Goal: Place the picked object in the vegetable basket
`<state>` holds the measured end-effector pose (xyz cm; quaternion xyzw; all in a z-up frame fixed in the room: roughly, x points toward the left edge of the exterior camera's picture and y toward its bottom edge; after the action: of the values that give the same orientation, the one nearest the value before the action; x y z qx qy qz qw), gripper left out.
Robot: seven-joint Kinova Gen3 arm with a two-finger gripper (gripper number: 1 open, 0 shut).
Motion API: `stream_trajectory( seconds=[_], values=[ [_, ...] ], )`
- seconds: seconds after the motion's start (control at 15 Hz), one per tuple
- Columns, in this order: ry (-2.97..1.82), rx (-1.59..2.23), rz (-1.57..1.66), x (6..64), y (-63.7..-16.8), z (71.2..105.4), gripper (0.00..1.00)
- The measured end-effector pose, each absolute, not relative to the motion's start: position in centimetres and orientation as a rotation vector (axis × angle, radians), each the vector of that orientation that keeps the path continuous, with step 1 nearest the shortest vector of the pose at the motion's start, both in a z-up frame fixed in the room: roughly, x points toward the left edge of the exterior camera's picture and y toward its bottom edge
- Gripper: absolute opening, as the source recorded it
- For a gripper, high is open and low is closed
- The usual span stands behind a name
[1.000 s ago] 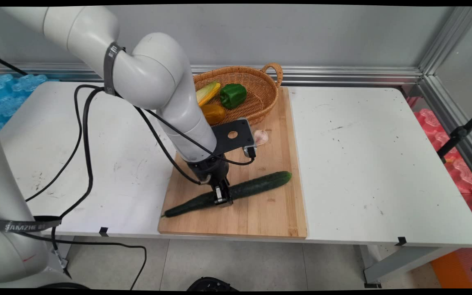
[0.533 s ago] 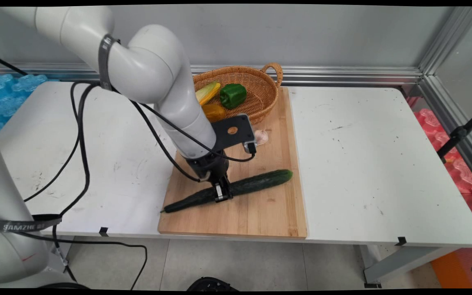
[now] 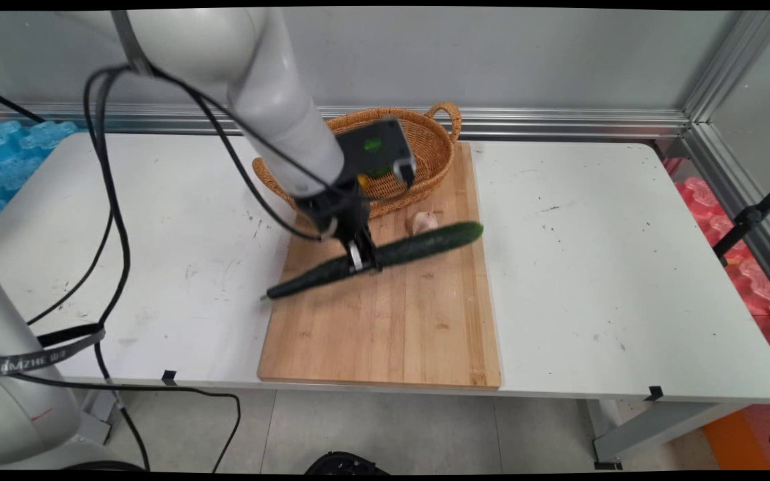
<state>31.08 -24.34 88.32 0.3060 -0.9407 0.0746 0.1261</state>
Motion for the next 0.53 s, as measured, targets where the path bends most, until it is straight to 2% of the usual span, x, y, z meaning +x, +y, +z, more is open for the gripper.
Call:
stream_trajectory(
  seconds=[0.27,0.53],
  values=[
    [-2.709,0.901,0.308,32.5,-26.7,91.7,0.0],
    [-2.686,0.91,0.385,33.6,-29.1,93.4,0.0]
  ],
)
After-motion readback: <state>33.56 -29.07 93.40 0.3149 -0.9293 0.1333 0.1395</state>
